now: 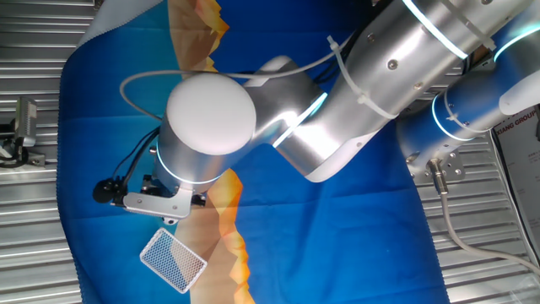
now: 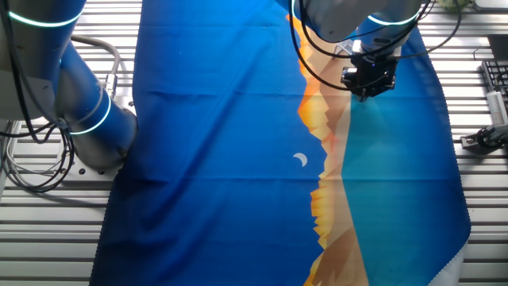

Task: Push the soccer ball into the goal

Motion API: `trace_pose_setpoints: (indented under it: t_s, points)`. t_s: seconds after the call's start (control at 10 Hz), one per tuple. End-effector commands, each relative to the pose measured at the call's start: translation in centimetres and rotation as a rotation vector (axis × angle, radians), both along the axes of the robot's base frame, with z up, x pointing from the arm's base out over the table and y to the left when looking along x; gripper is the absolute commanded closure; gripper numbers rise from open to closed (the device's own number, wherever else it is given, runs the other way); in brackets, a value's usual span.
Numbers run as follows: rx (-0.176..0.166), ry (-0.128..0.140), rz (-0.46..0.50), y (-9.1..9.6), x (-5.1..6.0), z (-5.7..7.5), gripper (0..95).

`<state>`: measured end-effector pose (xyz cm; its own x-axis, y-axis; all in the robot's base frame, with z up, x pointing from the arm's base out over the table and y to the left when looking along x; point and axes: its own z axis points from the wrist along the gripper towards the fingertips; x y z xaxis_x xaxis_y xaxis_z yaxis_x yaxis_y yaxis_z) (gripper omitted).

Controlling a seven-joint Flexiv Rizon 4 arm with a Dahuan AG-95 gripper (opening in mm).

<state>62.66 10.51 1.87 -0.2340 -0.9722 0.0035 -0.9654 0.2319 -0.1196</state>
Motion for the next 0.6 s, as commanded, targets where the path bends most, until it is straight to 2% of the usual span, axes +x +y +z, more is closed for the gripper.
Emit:
trace_pose_setpoints:
  t_s: [0.1, 0.4, 0.6]
  points:
    - [0.007, -0.004, 0.005, -0.07, 0.04, -0.1, 95.0]
    - [0.018, -0.012, 0.01, -0.23, 0.02, -0.26, 95.0]
    - [0.014, -0.01, 0.01, 0.07, 0.32, -0.05, 95.0]
